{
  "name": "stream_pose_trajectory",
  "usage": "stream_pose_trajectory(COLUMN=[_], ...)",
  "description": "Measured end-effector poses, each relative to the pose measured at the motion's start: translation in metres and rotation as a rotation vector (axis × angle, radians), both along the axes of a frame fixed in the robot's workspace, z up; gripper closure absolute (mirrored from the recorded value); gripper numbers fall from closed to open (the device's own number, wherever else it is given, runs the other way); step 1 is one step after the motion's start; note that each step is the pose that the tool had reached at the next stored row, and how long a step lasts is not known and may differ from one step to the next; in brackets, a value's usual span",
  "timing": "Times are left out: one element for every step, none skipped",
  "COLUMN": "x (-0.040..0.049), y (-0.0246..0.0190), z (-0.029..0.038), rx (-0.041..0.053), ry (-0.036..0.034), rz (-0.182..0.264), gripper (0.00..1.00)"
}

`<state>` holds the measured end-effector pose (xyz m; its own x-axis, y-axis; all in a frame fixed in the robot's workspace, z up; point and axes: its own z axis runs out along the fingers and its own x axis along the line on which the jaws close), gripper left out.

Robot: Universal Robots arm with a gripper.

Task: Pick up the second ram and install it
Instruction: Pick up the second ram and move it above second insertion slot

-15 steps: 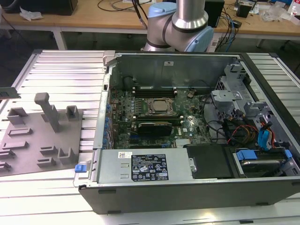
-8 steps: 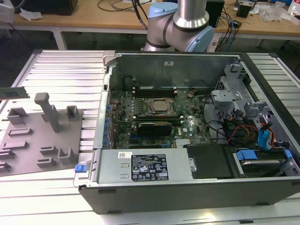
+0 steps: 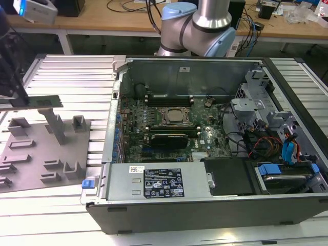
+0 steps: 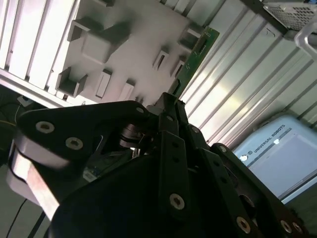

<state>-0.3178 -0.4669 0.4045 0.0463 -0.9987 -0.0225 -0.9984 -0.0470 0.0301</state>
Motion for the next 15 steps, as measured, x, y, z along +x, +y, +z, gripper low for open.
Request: stream_pose_trajectory(x=[0.0033,0.0071,0.0137,0.0183,0.0220,0.0284,0.0381,0.0424,0.0468,0.0525,0.0571,0.0622,0.0655,0.0687,0.0697], y=[0.0000,0.0001,0.0001,0.0001,0.0000,0.0001,0.0001,0.0002,0.0002,0.0002,0.0003,0.0004,0.0004,0.0006,0.0008], z=[0.0000,0.0000,0.0001,0.0000,0.0000,0.0000,0.0001,0.0000,0.0000,0.0000,0.0001,0.0001,0.0000,0.0000,-0.0001], rx=[0.0001,-0.0001,-0.0001,0.0000,-0.0001,0.0000,-0.0001,0.0000,0.0000,0.0000,-0.0001,-0.0001,0.0000,0.0000,0.0000], ry=[0.0000,0.0001,0.0002,0.0001,0.0001,0.0002,0.0005,0.0005,0.0006,0.0007,0.0009,0.0009,0.0008,0.0008,0.0008], rz=[0.000,0.000,0.000,0.000,0.000,0.000,0.000,0.000,0.000,0.000,0.000,0.000,-0.001,-0.004,-0.016], gripper=[0.86,0.86,0.86,0.86,0.86,0.86,0.86,0.86,0.86,0.86,0.86,0.86,0.86,0.86,0.86])
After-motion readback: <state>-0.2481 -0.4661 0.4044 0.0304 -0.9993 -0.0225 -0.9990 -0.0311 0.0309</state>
